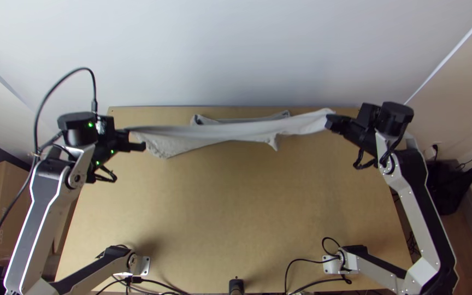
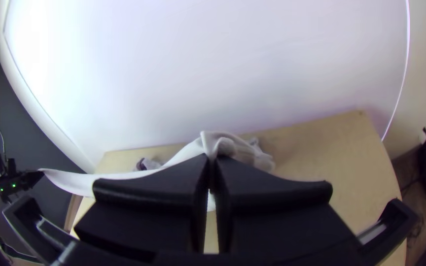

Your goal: Fold the t-shirt

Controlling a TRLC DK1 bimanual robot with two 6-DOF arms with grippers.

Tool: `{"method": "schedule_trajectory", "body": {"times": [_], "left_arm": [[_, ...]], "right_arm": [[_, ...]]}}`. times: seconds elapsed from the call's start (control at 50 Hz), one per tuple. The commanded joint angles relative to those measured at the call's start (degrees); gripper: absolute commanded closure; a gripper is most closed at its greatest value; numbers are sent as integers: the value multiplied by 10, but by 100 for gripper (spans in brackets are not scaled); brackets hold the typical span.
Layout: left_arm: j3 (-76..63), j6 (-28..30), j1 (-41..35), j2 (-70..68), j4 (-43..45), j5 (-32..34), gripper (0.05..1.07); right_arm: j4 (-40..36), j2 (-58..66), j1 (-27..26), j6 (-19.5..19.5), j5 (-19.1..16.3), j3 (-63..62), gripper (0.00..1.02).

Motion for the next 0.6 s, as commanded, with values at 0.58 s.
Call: {"method": "schedule_trajectory", "body": {"times": [0.58], "left_arm": [[236,-12,29,-31,244,-63,105]], "right_arm": [[166,-81,23,-53,114,237,100]]}}
